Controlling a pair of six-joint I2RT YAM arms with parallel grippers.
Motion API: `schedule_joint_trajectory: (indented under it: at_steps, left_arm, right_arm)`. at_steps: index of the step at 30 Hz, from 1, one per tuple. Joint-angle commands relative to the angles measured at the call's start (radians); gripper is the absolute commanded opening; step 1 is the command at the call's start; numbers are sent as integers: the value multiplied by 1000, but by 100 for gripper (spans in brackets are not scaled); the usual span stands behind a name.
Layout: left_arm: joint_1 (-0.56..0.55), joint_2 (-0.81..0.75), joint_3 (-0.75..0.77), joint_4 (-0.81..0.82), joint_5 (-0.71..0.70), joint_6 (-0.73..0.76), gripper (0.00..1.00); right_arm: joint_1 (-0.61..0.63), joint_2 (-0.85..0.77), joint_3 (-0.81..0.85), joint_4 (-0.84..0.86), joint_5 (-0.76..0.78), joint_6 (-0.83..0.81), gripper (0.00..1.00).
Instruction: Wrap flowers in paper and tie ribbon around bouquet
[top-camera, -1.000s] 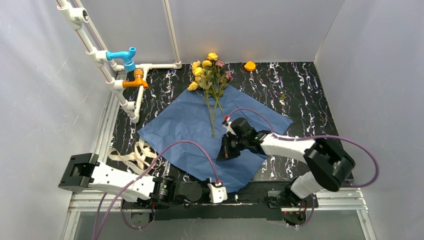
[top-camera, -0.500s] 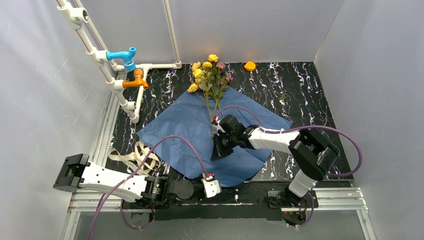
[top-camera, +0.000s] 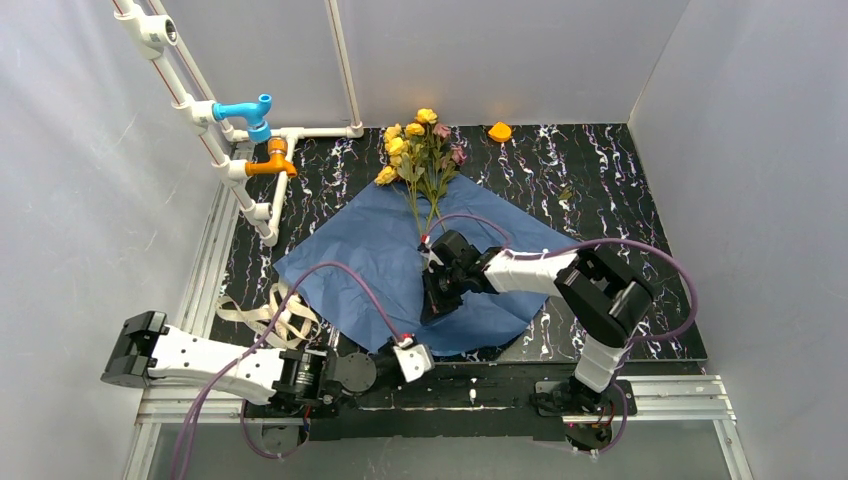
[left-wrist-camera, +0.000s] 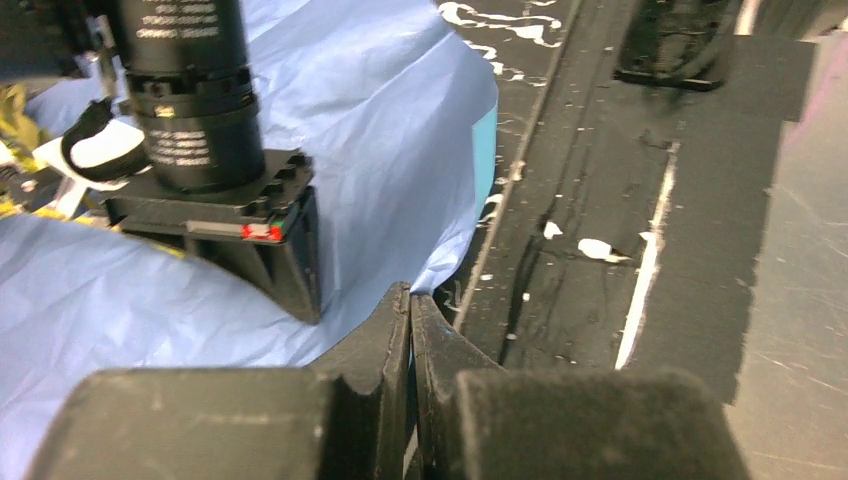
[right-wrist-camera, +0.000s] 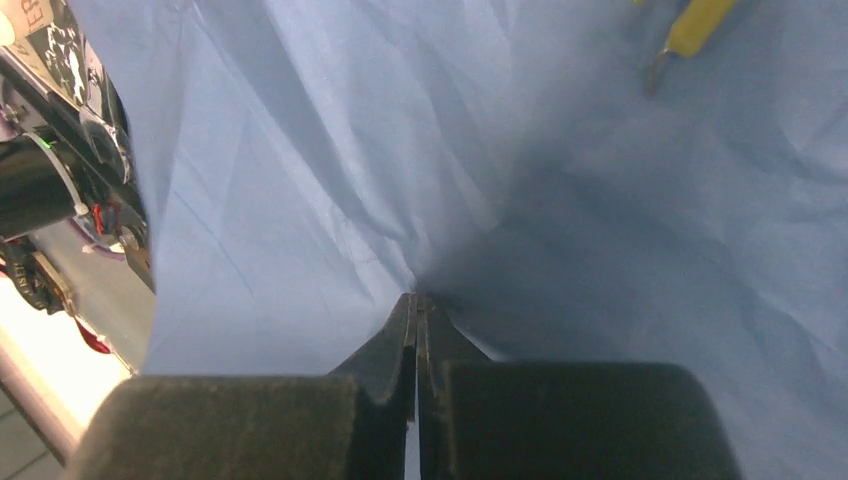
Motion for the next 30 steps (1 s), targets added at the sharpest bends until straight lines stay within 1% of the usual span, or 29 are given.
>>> schedule_joint_trajectory:
  at_steps: [1, 3, 4, 7, 9, 12, 14, 17, 22, 24, 26, 30]
  left_arm:
    - [63, -3, 24, -24, -47, 2, 0]
    - [106, -3, 41, -52, -28, 13, 0]
    - [136, -5, 49, -62, -5, 15, 0]
    - [230, -5, 75, -87, 73, 16, 0]
    - [268, 9, 94, -102, 99, 21, 0]
    - [327, 50, 127, -116, 136, 25, 0]
    - [367, 84, 151, -118, 164, 21, 0]
    - [419, 135, 186, -118, 178, 27, 0]
    - [517, 187, 237, -118, 213, 52, 0]
    - [554, 210, 257, -118, 242, 61, 0]
    - [582, 238, 274, -120, 247, 71, 0]
    - [632, 284, 294, -117, 274, 66, 0]
  right_arm:
    - [-19, -17, 31, -107, 28, -43, 1]
    - [-38, -53, 99, -196, 82, -78, 1]
    - [-53, -73, 131, -241, 113, -94, 4]
    - [-113, -135, 200, -339, 184, -137, 24]
    - [-156, -176, 227, -389, 238, -159, 37]
    - [-209, -254, 224, -426, 368, -177, 51]
    - [-230, -316, 198, -423, 461, -181, 55]
    - [-236, -414, 134, -378, 517, -201, 65]
    - [-235, -550, 43, -336, 515, -215, 79]
    - [-235, -593, 4, -300, 478, -218, 85]
    - [-236, -627, -33, -262, 431, -217, 88]
    - [-236, -655, -102, -212, 339, -204, 98]
